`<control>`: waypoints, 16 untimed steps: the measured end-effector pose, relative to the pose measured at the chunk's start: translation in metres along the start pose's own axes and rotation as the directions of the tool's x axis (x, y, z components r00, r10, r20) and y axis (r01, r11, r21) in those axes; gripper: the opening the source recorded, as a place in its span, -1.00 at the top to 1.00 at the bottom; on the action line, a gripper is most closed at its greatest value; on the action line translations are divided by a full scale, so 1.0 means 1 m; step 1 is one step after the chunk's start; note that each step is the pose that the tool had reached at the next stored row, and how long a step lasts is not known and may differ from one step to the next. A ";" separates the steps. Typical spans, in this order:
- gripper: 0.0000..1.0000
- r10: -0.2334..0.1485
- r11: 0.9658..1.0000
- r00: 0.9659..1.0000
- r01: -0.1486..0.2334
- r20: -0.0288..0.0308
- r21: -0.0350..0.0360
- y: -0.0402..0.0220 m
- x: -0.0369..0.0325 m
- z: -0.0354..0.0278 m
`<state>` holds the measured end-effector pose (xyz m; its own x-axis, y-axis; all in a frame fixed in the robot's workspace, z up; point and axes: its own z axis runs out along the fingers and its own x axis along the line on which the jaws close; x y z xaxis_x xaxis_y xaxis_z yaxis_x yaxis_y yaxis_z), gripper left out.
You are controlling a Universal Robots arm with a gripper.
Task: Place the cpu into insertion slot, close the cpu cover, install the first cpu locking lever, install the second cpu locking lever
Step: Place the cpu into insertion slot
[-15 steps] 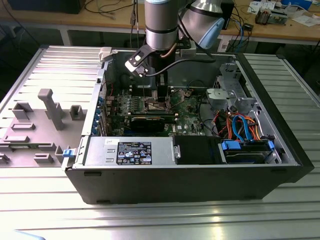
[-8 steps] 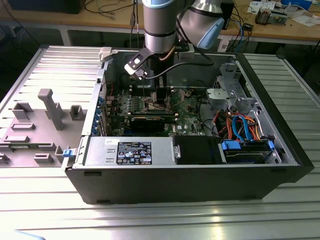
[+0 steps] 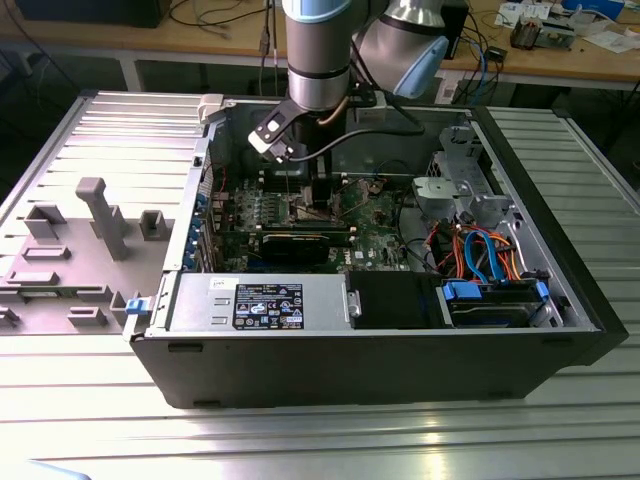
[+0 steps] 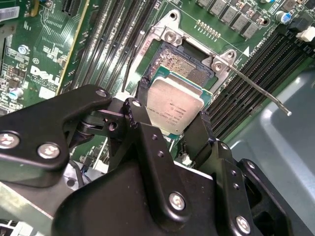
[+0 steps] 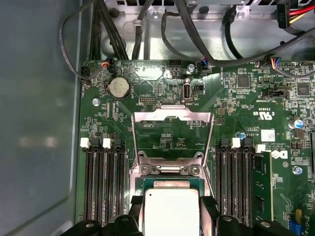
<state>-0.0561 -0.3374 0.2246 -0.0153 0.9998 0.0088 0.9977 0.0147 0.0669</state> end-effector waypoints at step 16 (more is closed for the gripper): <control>-0.08 0.004 1.000 1.000 -0.004 0.000 0.003 -0.0067 0.0037 0.0124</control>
<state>-0.0620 -0.3337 0.2117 -0.0113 0.9999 0.0089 0.9979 0.0107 0.0634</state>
